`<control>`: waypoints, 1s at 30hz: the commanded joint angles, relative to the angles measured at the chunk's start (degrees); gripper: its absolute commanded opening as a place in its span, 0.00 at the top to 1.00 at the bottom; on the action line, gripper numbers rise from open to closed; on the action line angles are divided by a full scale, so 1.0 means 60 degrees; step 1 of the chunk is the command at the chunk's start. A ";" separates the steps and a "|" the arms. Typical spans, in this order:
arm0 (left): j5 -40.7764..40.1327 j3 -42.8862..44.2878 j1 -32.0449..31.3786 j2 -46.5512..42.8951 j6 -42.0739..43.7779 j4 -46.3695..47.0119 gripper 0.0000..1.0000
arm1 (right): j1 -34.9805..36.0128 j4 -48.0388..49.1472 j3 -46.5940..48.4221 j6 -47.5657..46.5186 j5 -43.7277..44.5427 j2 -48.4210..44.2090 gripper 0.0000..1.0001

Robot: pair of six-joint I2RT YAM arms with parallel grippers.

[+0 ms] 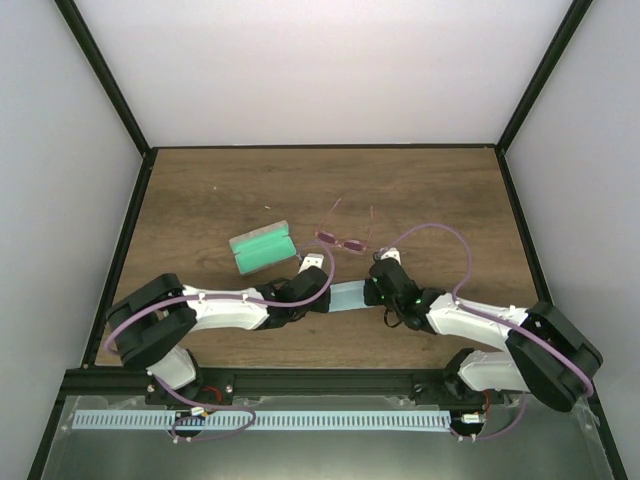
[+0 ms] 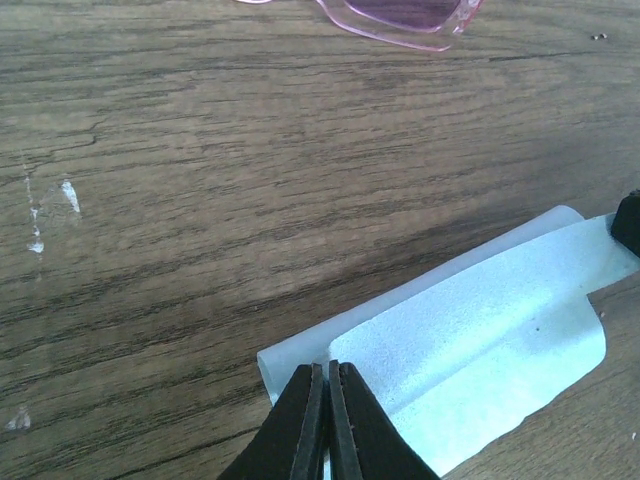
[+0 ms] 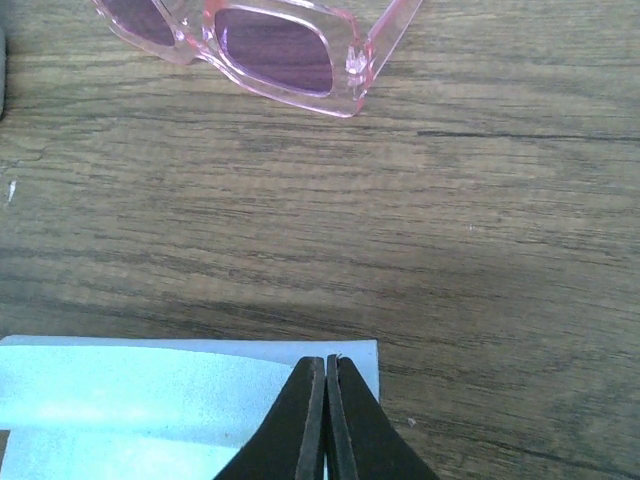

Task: Organize the sunglasses
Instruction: Fold the glasses cleaning cloth at the center of the board.

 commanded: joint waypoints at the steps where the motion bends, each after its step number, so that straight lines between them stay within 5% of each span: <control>1: -0.0119 0.0176 -0.0051 0.0122 0.0050 -0.0059 0.96 | 0.0135 -0.0239 -0.0035 0.0228 0.0348 -0.0050 0.99; 30: 0.0125 -0.0186 -0.0043 0.0062 -0.0056 0.0224 0.96 | 0.0415 -0.0170 -0.0186 0.0462 0.0285 0.0304 0.99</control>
